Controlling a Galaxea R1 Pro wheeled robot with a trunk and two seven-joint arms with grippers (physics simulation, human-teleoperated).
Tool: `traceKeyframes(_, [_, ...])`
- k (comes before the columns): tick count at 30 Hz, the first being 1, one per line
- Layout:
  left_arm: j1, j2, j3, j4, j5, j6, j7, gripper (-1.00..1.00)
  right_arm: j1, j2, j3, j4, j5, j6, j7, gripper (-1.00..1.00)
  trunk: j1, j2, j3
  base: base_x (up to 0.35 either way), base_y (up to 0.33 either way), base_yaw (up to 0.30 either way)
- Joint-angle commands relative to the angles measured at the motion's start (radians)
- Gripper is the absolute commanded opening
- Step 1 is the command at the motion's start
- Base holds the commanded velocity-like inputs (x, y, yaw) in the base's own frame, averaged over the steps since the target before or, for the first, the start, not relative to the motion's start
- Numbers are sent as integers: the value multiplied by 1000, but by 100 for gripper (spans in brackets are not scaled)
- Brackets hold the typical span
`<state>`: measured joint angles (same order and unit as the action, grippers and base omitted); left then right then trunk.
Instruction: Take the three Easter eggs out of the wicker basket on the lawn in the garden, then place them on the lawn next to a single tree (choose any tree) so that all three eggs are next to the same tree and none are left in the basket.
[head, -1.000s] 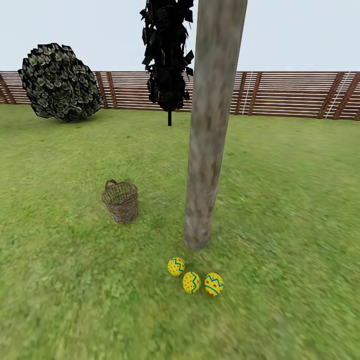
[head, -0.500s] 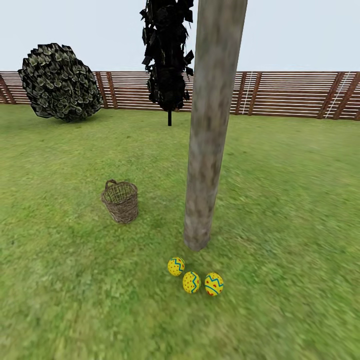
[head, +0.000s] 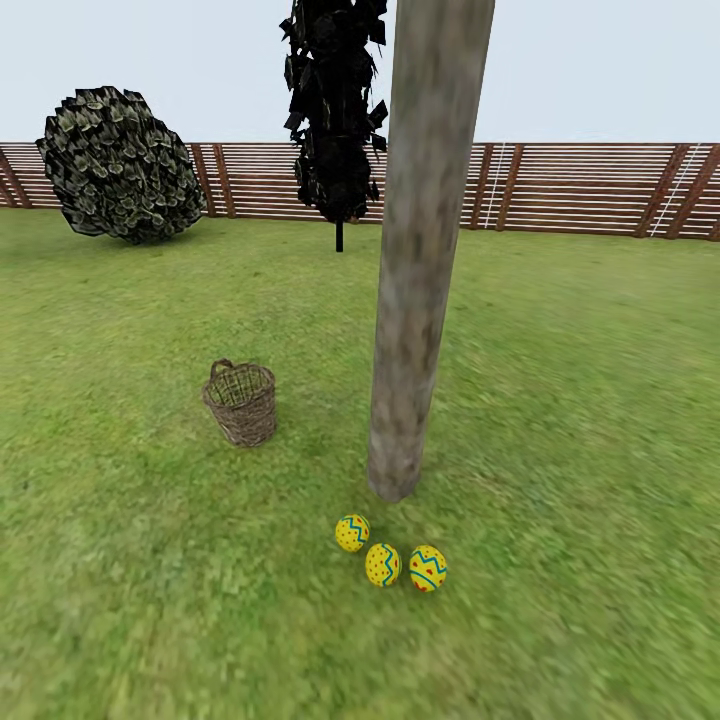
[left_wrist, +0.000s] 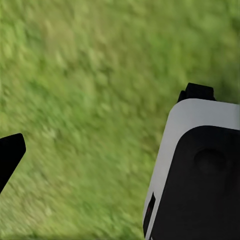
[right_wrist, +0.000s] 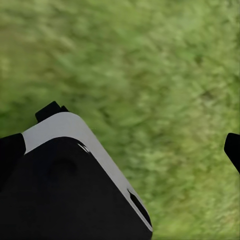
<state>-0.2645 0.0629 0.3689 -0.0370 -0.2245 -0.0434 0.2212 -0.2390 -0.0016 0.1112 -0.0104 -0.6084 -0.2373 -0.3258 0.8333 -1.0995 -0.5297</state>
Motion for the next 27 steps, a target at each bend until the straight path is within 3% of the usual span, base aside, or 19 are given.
traceKeyframes(1, [-1,0,8,2,-10,-4,3,100,0,0,8,0,-9,-2,-3,100,0,-1,-1,0,0,0])
traceKeyframes(27, [-1,0,8,2,-10,-4,3,100,0,0,8,-1,-9,-2,-3,100,0,-1,-1,0,0,0])
